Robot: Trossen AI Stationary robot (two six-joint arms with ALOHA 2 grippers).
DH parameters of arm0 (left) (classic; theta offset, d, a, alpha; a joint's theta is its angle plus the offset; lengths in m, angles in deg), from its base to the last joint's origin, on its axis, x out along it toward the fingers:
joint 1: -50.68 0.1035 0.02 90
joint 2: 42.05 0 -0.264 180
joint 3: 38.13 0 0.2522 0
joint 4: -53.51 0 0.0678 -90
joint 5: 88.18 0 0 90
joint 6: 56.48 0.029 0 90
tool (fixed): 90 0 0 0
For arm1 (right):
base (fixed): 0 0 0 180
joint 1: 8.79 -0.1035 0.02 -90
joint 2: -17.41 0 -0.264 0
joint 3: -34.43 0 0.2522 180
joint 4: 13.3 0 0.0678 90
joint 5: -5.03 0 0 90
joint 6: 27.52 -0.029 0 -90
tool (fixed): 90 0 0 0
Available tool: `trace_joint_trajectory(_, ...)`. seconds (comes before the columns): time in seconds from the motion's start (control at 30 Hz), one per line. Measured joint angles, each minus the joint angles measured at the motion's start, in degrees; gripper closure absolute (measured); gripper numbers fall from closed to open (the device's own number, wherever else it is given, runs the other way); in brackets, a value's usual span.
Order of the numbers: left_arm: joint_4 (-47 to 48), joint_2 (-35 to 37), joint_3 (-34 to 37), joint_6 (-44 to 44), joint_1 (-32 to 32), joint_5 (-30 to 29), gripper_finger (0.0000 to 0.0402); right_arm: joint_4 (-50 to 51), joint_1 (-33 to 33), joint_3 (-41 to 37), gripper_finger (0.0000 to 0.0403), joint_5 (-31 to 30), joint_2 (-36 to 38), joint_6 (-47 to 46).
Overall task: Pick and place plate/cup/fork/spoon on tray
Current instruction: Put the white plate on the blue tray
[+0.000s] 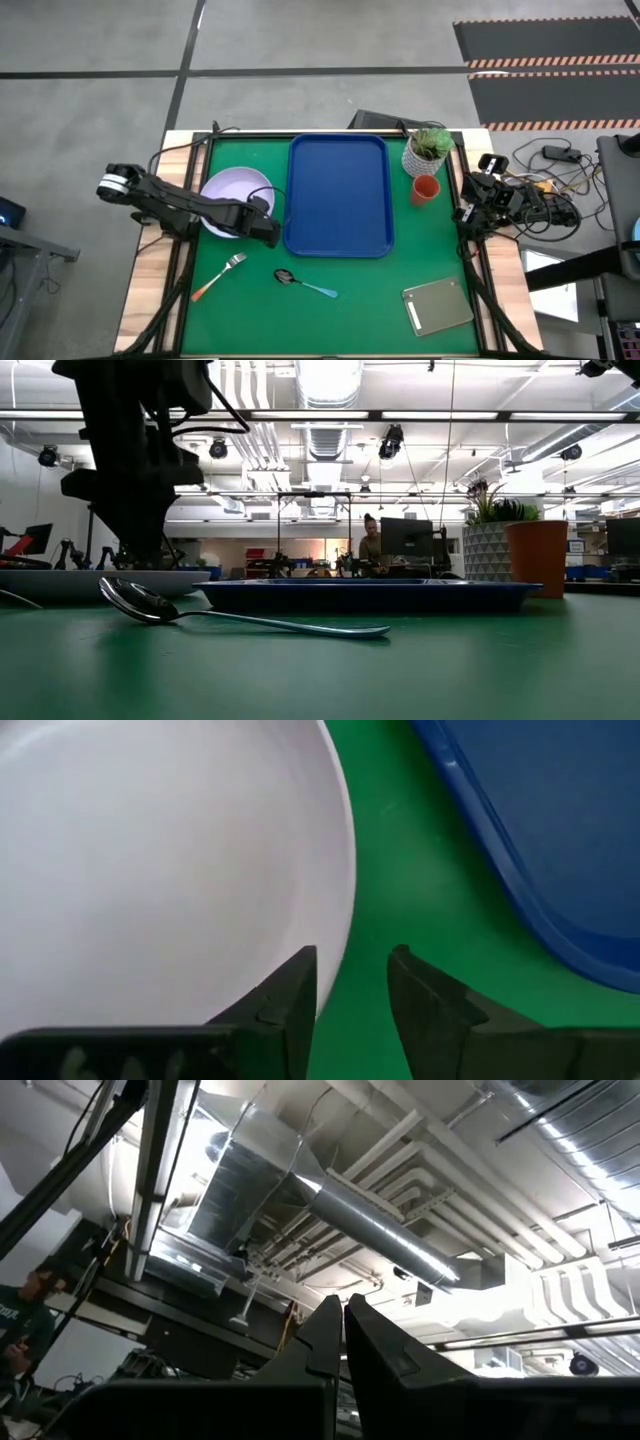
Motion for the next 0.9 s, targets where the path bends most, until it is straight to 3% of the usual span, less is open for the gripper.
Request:
trace_joint_trajectory(0.67,-0.34,-7.8,0.04,7.17,0.0,-2.46,0.0297,-0.04,-0.02,-0.02,0.0394,-0.02,0.0,0.37)
trace_joint_trajectory(0.9,-0.44,-8.82,-0.01,7.33,-0.04,-3.44,0.0354,-0.02,-0.02,-0.02,0.0394,-0.02,0.0,0.49)
